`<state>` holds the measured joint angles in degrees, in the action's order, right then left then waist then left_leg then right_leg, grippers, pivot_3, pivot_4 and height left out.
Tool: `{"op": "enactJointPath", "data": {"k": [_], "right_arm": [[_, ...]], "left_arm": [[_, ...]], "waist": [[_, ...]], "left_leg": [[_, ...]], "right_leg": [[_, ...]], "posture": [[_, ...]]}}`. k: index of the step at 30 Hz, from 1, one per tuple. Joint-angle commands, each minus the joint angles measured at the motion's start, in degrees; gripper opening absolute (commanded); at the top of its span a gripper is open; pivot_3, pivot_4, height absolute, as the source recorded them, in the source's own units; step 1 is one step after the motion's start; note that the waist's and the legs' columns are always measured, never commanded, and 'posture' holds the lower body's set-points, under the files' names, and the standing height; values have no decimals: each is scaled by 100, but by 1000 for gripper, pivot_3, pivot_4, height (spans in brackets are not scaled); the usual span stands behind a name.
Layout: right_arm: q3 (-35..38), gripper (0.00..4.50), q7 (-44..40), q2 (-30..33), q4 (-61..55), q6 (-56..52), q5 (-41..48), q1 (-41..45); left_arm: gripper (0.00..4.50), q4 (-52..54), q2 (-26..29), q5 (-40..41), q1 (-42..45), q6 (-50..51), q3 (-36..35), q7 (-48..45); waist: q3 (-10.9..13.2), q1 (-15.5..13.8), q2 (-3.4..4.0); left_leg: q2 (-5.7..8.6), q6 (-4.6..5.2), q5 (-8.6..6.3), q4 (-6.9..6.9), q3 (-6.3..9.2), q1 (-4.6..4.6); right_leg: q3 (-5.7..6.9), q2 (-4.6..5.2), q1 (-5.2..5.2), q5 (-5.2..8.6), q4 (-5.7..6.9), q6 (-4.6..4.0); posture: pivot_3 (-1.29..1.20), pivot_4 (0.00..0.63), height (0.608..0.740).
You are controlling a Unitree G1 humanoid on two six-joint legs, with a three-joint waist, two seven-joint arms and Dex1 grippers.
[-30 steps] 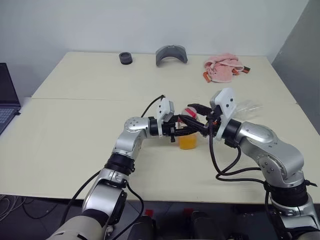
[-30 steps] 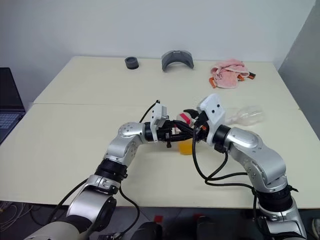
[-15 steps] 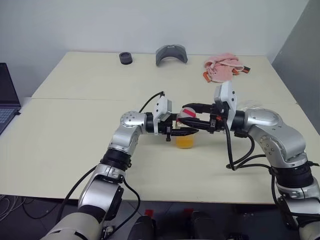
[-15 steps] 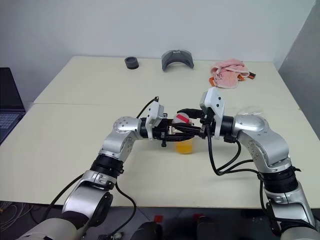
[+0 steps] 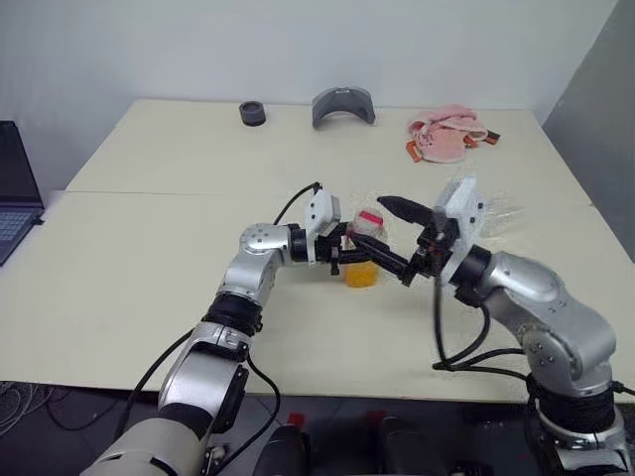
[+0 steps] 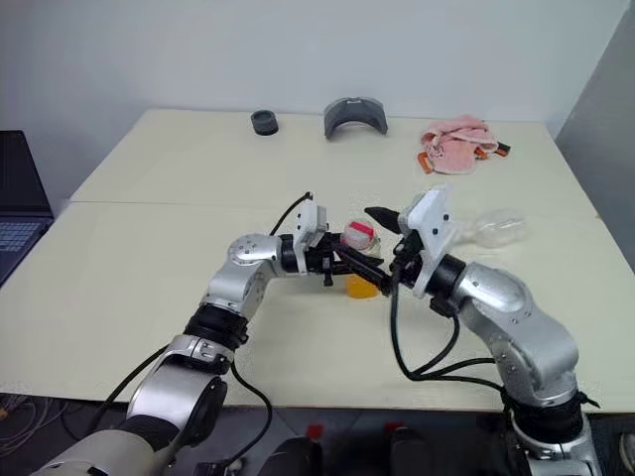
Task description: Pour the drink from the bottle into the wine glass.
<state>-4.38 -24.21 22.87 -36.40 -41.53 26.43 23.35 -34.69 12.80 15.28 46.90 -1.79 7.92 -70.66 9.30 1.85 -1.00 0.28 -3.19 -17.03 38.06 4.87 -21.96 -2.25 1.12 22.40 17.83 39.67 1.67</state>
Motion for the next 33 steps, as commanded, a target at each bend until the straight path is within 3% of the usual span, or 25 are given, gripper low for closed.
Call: {"op": "enactJointPath", "data": {"k": [1, 14, 17, 21, 24, 26, 30, 33], "right_arm": [[-323, 3926, 725, -390, -51, 367, -673, -27], [-549, 3926, 968, -1002, 348, 616, -1131, -173], [-478, 3352, 953, -1036, 397, 621, -1121, -185], [-469, 1994, 863, -1031, 382, 633, -1075, -235], [-488, 1888, 782, -1021, 374, 673, -1040, -255], [-473, 1888, 483, -976, 464, 901, -905, -230], [-424, 1888, -1677, -163, 1313, 1304, -191, 475], [-340, 1888, -2581, 253, 1895, 1061, 229, 1079]], "left_arm": [[1817, 48, -55, 8, 188, -184, -74, -31], [1817, 102, -52, -44, 150, -208, -62, -39], [1817, 122, -52, -40, 131, -202, -65, -27], [1817, 150, -48, -38, 118, -183, -63, -15], [1816, 166, -39, -33, 114, -168, -63, -23], [1816, 178, -24, -16, 122, -133, -61, -65], [1815, 230, 77, -30, 106, -202, 40, -414], [1814, 286, 149, -38, 97, -201, 94, -631]], "waist": [[0, 3, 0], [0, 9, 0], [0, 10, 0], [0, 10, 0], [0, 11, 0], [0, 12, 0], [1, 29, 1], [1, 52, 1]], "left_leg": [[2, 2, 1, 0, 3, 2], [6, -7, 6, 1, 9, 5], [6, -7, 6, 1, 10, 5], [7, -6, 6, 1, 10, 5], [7, -6, 5, 1, 10, 5], [7, -5, 5, 1, 10, 5], [12, 4, 1, 4, 4, 6], [9, 11, 0, 4, 4, 12]], "right_leg": [[0, 0, 0, 0, 4, 0], [0, 4, 3, 1, 20, -1], [0, 4, 3, 1, 20, -1], [0, 4, 3, 1, 20, -1], [0, 4, 3, 1, 20, -1], [0, 4, 3, 1, 20, -1], [-2, 3, 1, 1, 19, 0], [1, -1, -3, 1, 20, -1]], "posture": [[0, 150, 740], [0, 150, 740], [0, 150, 740], [0, 150, 740], [0, 150, 740], [0, 150, 740], [0, 150, 740], [0, 150, 740]]}}
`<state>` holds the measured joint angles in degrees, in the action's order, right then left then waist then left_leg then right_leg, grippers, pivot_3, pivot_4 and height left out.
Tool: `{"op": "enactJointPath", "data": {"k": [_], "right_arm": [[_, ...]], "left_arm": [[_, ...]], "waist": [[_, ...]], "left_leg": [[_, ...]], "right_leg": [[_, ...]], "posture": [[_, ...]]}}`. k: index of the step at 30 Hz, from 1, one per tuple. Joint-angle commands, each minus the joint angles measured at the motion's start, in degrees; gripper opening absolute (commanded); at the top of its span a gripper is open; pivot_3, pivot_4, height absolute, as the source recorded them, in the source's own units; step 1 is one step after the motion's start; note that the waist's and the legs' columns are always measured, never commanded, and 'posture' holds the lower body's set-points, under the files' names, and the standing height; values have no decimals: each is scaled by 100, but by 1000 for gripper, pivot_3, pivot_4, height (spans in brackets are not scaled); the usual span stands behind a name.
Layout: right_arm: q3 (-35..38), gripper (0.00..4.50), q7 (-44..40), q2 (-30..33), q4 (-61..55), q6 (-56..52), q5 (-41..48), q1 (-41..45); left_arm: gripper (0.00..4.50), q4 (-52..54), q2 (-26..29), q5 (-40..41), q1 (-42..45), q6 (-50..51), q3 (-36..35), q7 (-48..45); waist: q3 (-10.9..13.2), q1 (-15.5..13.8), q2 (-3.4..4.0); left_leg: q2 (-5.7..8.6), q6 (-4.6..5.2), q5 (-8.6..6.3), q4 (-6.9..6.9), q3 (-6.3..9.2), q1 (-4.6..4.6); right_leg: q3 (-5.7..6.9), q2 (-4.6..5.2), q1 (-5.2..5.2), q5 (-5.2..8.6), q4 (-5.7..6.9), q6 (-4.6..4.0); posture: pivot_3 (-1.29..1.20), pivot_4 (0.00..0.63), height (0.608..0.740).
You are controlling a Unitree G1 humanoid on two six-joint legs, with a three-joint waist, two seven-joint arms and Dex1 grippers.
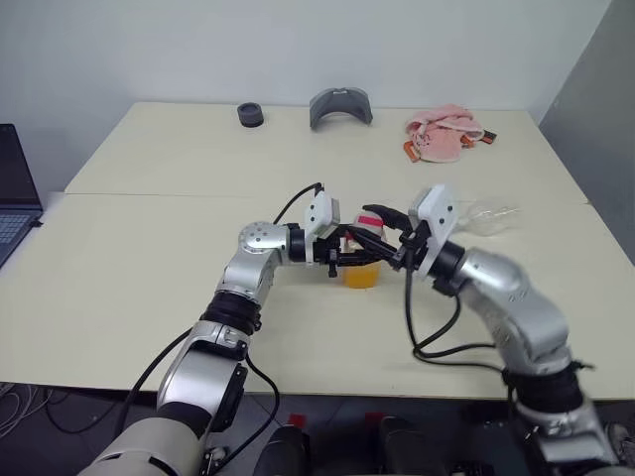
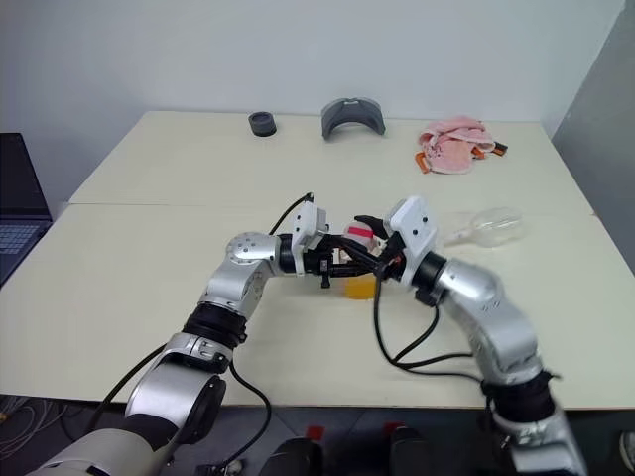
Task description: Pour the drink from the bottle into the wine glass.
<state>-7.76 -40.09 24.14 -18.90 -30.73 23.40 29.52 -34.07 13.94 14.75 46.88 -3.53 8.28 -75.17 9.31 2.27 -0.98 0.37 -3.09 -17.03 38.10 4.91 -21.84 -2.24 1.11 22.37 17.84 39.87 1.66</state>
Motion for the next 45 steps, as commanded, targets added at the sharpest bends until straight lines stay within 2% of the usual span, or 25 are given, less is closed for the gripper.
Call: {"op": "enactJointPath", "data": {"k": [1, 4, 7, 10, 11, 15, 21, 28, 38, 42, 43, 45], "right_arm": [[26, 1888, -1109, 173, 257, -58, 606, 569], [169, 1888, -1228, 313, 370, -326, 788, 696], [434, 2925, -793, 236, 197, -259, 687, 527], [717, 3949, -39, 41, -612, -412, 715, 134], [760, 4002, 204, -45, -918, -514, 764, -4], [362, 4002, 1232, -281, -1801, -584, 79, -609], [-438, 4002, 2699, -1057, -1874, -337, -1237, -1011], [-766, 4002, 3026, -1417, -1722, -168, -1718, -1188], [-382, 4002, 3231, -1695, -1335, 46, -1895, -1131], [-250, 3164, 3210, -1725, -1296, 83, -1870, -1144], [-266, 3164, 3125, -1690, -1305, 84, -1833, -1181], [-289, 2616, 2975, -1659, -1313, 116, -1747, -1254]], "left_arm": [[1813, 236, 40, 18, 97, -18, 58, -207], [1806, 232, 22, 13, 113, 8, 10, -136], [1803, 208, -29, 45, 137, 89, -76, 43], [1799, 134, -42, -23, 131, -29, -74, 158], [1799, 112, -48, -36, 130, -59, -74, 195], [1799, 6, -109, -64, 144, -119, -88, 347], [1798, -258, -228, -158, 259, -277, -96, 597], [1797, -397, -273, -175, 329, -357, -106, 611], [1797, -439, -239, -188, 323, -387, -125, 580], [1797, -423, -232, -190, 310, -385, -128, 592], [1797, -420, -220, -185, 309, -377, -133, 582], [1797, -399, -195, -167, 304, -349, -137, 536]], "waist": [[0, 12, 0], [0, 10, 0], [0, 8, 0], [0, -8, 0], [0, -19, 0], [0, -25, 0], [0, -25, 0], [-1, -25, 0], [-1, -23, 0], [-1, -13, 0], [-1, -4, 0], [-1, 8, 0]], "left_leg": [[-1, 0, 0, -2, 3, 0], [-3, 0, 0, -4, 17, -4], [-4, -1, 0, -3, 21, -9], [-8, -2, 1, -2, 33, -13], [-8, -2, 1, -1, 37, -14], [-5, -11, 6, -2, 53, -17], [4, -8, 11, 2, 52, -13], [4, -14, 14, 2, 54, -12], [6, -10, 12, 2, 52, -11], [6, -10, 12, 1, 52, -11], [6, -10, 12, 1, 52, -11], [6, -10, 12, 1, 52, -11]], "right_leg": [[3, -1, 0, 0, 0, -1], [9, -1, 0, 0, 1, -1], [5, 10, 1, 0, -2, -1], [7, 20, 1, 0, -2, -1], [6, 21, 1, 0, -1, -1], [7, 22, 1, 1, -2, -1], [9, 15, 1, 1, 7, 0], [9, 14, 0, 1, 6, 0], [9, 11, 0, 1, 7, 0], [9, 9, 0, 1, 7, 0], [9, 9, 0, 1, 7, 0], [8, 9, 0, 1, 7, 0]], "posture": [[0, 150, 740], [0, 150, 740], [0, 150, 740], [0, 150, 740], [0, 150, 740], [0, 150, 740], [0, 150, 740], [0, 150, 740], [0, 150, 740], [0, 150, 740], [0, 150, 740], [0, 150, 740]]}}
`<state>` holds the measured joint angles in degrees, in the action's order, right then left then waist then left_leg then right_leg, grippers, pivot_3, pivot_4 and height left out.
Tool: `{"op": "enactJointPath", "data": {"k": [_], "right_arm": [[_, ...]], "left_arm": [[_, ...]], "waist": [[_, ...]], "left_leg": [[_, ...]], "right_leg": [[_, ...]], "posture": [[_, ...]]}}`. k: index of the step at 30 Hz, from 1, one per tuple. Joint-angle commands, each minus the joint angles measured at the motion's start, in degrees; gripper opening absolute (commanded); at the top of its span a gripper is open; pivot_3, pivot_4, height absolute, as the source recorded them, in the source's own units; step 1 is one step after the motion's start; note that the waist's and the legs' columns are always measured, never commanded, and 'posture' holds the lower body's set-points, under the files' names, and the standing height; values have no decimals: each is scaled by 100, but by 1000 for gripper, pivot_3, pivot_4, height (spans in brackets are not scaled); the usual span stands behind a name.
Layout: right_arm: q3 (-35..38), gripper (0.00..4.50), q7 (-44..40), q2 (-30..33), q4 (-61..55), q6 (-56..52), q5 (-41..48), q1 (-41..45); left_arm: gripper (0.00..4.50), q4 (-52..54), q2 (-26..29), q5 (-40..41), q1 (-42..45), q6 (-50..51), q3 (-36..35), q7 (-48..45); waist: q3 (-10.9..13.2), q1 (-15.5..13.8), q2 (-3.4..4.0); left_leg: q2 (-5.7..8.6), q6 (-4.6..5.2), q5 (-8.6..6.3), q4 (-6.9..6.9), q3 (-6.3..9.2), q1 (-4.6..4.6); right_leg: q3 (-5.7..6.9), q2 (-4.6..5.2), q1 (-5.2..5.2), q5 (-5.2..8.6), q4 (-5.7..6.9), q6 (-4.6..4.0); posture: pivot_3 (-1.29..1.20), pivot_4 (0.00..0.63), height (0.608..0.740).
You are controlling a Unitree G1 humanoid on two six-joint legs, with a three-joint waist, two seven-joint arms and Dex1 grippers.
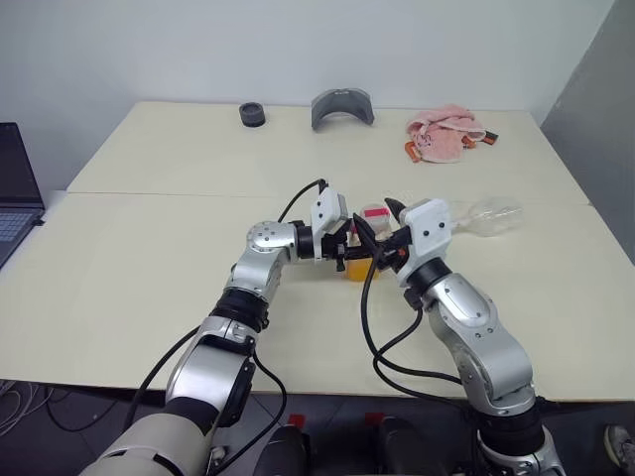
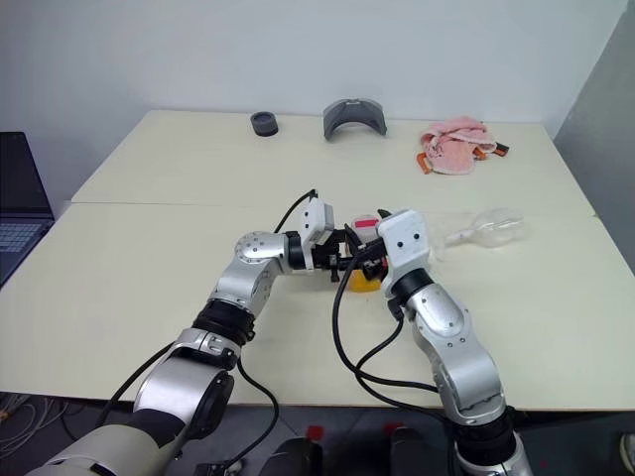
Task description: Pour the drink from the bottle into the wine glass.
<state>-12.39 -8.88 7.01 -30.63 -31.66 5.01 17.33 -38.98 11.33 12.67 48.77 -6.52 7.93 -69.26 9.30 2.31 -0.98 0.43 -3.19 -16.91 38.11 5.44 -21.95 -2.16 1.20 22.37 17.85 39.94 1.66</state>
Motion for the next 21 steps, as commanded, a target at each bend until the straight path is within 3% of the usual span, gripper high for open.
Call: {"op": "enactJointPath", "data": {"k": [1, 3, 9, 12, 15, 21], "right_arm": [[175, 2338, -278, 79, -132, 239, 196, -54], [178, 1877, -673, 173, -90, 326, 482, -28], [566, 1878, -3035, 1218, 185, -476, 2423, 949], [807, 1878, -3387, 1419, 559, -1006, 3006, 1543], [853, 1878, -3465, 1499, 655, -1059, 3025, 1668], [925, 3979, -2881, 1447, 82, -778, 2614, 1226]], "left_arm": [[1797, 109, 83, 56, 114, -14, -98, -107], [1797, 120, 121, 81, 127, 49, -92, -214], [1785, 10, 402, 120, 331, 190, -37, -955], [1759, -133, 458, 102, 482, 133, -73, -1061], [1740, -212, 458, 115, 556, 103, -115, -1047], [1712, -149, 455, 147, 471, 145, -185, -942]], "waist": [[0, 6, 0], [0, 9, 0], [1, 52, 0], [1, 74, 0], [0, 83, 0], [1, 88, 0]], "left_leg": [[0, 0, 0, 0, 0, 0], [0, 1, 0, 0, 0, 0], [4, 13, -6, 1, -6, 5], [3, 15, -7, -1, 0, 5], [0, 15, -7, -5, 9, 4], [-4, 14, -6, -7, 13, -5]], "right_leg": [[1, 0, 0, 0, 0, 0], [1, 0, 0, 0, 0, 0], [2, -4, -4, 0, -1, 0], [8, -11, -4, 0, -1, -1], [12, -11, -4, 0, -1, -2], [6, 4, 0, 0, -5, -1]], "posture": [[0, 150, 740], [0, 150, 740], [0, 150, 740], [0, 150, 740], [0, 150, 740], [0, 150, 740]]}}
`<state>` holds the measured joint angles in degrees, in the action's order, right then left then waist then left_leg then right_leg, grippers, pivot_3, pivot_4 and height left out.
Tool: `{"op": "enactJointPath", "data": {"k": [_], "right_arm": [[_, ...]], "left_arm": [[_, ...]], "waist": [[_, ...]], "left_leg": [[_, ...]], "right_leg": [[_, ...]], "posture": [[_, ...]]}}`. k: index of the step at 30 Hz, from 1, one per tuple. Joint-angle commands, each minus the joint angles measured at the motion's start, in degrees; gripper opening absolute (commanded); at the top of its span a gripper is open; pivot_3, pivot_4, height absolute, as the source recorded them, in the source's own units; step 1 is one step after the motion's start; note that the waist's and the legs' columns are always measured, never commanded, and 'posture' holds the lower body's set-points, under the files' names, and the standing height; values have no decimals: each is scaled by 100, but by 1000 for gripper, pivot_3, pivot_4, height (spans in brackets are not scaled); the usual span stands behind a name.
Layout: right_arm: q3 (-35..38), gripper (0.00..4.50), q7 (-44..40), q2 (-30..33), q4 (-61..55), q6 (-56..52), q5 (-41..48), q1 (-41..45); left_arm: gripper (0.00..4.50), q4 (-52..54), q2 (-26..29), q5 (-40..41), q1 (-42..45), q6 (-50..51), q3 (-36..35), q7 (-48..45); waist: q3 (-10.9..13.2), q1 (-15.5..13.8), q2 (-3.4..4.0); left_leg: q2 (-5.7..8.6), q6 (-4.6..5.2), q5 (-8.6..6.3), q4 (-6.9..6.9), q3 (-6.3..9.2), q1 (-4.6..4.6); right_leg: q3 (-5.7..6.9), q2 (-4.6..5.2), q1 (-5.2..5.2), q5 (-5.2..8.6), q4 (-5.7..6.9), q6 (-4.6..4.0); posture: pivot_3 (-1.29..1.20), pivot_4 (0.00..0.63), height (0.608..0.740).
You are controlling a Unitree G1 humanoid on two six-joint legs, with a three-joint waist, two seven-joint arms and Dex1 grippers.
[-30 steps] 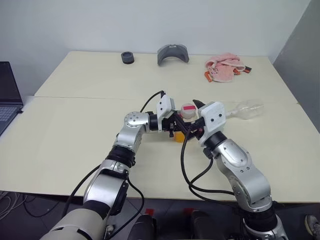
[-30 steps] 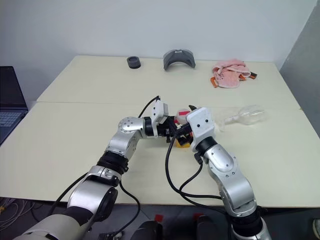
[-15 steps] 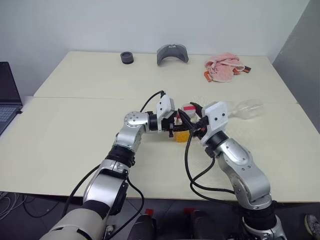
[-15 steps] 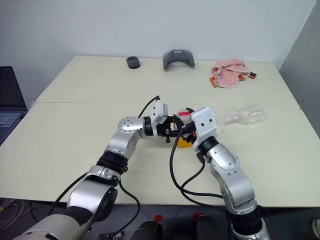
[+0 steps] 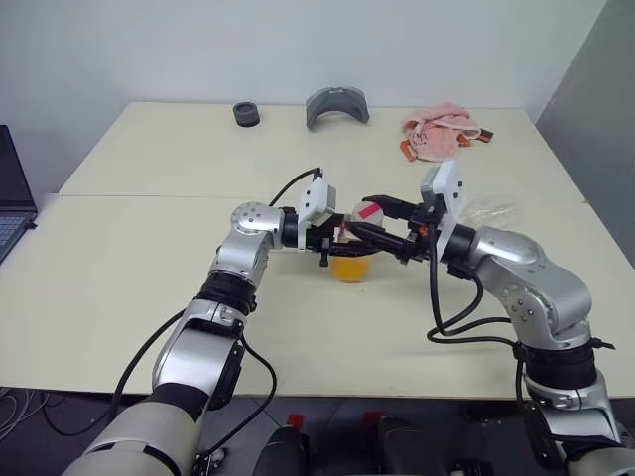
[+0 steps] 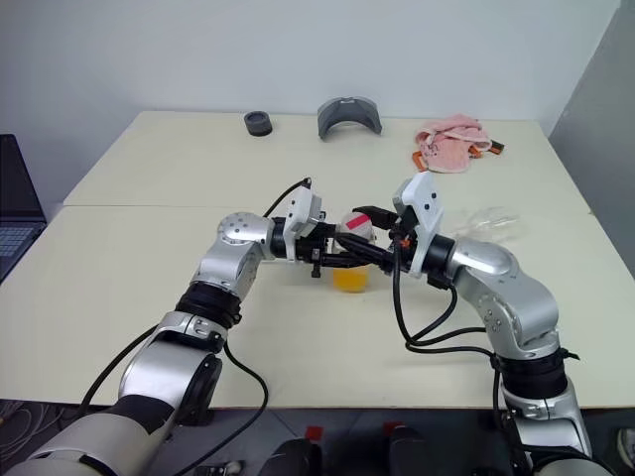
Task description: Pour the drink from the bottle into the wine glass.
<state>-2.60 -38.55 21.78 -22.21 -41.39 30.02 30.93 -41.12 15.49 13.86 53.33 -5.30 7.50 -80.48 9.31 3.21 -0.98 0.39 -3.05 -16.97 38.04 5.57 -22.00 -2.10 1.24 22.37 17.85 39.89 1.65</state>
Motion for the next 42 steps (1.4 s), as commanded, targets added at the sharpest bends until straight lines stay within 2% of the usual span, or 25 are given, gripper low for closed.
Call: {"op": "enactJointPath", "data": {"k": [1, 5, 9, 20, 36, 39, 42], "right_arm": [[-50, 4018, 217, -53, -937, 202, 79, -221], [-212, 4018, 758, -138, -1317, 325, -289, -409], [-531, 4018, 1141, -249, -1218, 610, -863, -343], [-586, 4018, 1299, -201, -793, 954, -1474, -316], [-86, 4018, 1102, 251, -881, 685, -1295, -535], [-33, 4018, 990, 106, -1098, 577, -854, -468], [-195, 4018, 974, 50, -1205, 501, -776, -418]], "left_arm": [[1712, 71, 45, 27, 4, 29, -150, 179], [1709, 67, 54, 22, -8, 32, -162, 180], [1706, 37, 39, 9, -3, 27, -165, 181], [1706, 65, 18, 40, -21, 30, -181, 196], [1697, 320, 6, 173, -159, 221, -320, 303], [1695, 304, -33, 175, -148, 125, -380, 421], [1695, 331, -86, 224, -138, 213, -438, 504]], "waist": [[0, -1, 0], [0, -3, 0], [0, 14, 0], [0, 5, 0], [0, 3, 0], [0, 7, 0], [0, 6, 0]], "left_leg": [[-1, -1, 0, 2, 3, -1], [3, -8, 5, 5, 2, -4], [3, -8, 4, 5, 2, 1], [3, -10, 6, 5, 4, 1], [3, -9, 5, 5, 3, 0], [3, -8, 5, 5, 2, 1], [2, -8, 5, 5, 5, 0]], "right_leg": [[1, 3, 0, 0, 0, 0], [-2, 7, 0, 0, 0, 1], [-2, -3, 0, 0, 3, 1], [-1, -2, -1, 0, 2, 1], [-3, -1, -1, 0, 3, 1], [-3, -2, -1, 0, 3, 1], [-3, -2, -1, 0, 4, 0]], "posture": [[0, 150, 740], [0, 150, 740], [0, 150, 740], [0, 150, 740], [0, 150, 740], [0, 150, 740], [0, 150, 740]]}}
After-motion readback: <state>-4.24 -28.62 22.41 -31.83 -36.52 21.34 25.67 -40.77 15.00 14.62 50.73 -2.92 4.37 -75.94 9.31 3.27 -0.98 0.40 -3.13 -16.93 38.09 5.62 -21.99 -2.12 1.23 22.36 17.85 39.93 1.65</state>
